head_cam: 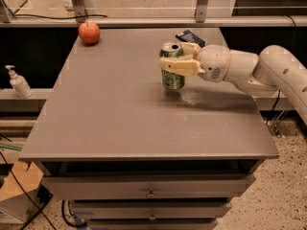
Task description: Place green can upright
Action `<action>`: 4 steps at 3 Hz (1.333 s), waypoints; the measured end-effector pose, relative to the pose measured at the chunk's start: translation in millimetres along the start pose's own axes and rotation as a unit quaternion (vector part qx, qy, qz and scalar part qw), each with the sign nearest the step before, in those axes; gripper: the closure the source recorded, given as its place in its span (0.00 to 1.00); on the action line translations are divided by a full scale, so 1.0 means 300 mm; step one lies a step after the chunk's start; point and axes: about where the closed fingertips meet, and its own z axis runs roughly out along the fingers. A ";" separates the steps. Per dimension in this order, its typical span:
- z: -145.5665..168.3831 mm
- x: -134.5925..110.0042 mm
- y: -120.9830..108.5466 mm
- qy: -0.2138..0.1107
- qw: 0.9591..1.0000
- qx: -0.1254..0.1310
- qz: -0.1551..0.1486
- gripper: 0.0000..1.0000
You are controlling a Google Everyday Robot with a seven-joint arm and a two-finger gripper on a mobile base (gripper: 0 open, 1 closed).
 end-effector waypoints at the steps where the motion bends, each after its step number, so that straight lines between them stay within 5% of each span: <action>1: -0.016 0.006 -0.004 -0.025 1.000 0.016 0.002 0.58; 3: -0.037 -0.002 -0.001 -0.048 0.998 0.030 -0.005 0.12; 4: -0.029 -0.004 0.002 -0.048 0.998 0.027 -0.005 0.00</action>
Offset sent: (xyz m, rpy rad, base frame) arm -0.0008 -0.0193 -0.0052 0.1102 -0.0206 -0.0765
